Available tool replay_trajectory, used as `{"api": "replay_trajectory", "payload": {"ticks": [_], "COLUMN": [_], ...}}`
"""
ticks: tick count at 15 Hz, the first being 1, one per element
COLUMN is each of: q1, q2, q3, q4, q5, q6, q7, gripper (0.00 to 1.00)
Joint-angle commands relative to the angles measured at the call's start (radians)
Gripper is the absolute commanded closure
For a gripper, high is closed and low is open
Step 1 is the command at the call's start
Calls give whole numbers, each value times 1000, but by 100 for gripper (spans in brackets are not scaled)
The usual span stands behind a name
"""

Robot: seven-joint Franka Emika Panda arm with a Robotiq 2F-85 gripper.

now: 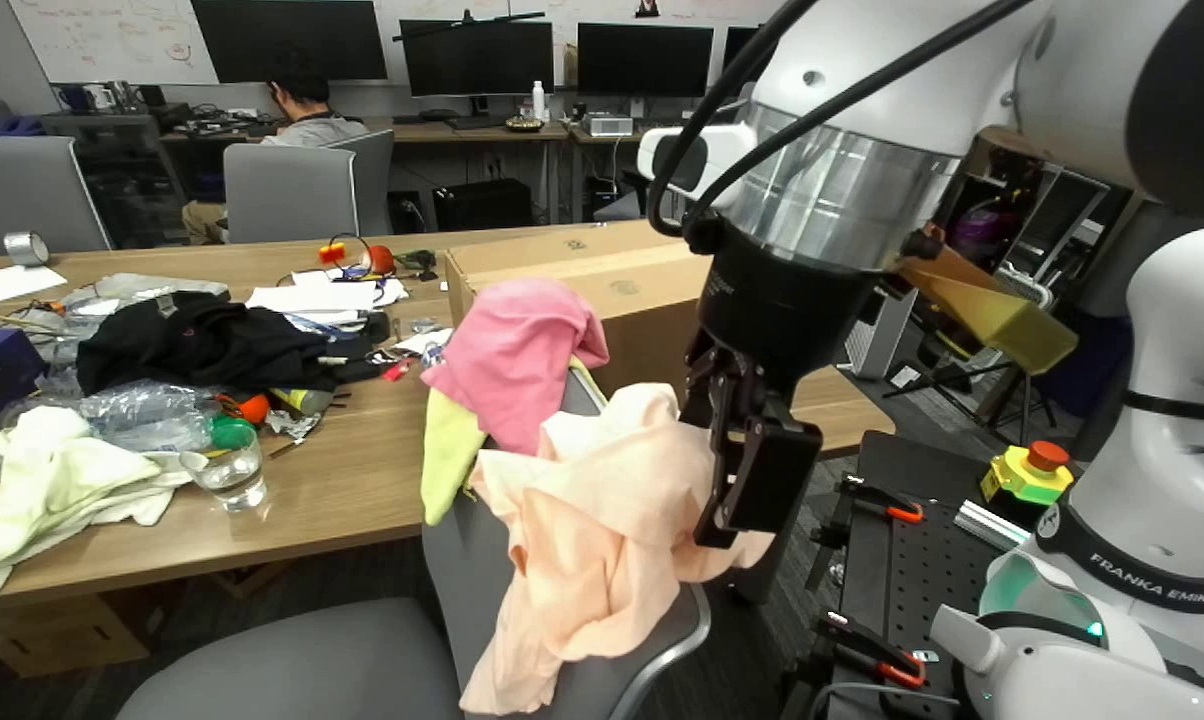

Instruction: Move all the towels from the headrest to the top of the sealed cardboard box

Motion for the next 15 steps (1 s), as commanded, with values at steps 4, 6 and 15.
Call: {"api": "replay_trajectory", "payload": {"ticks": [4, 6, 15], "q1": [-13, -15, -7], "q2": [14, 19, 20], "q3": [20, 22, 10], "q4": [-42, -57, -71], "q5": [-56, -80, -113], "q6": [114, 132, 147], "q7": [18, 19, 3], "gripper": [0, 0, 64]}}
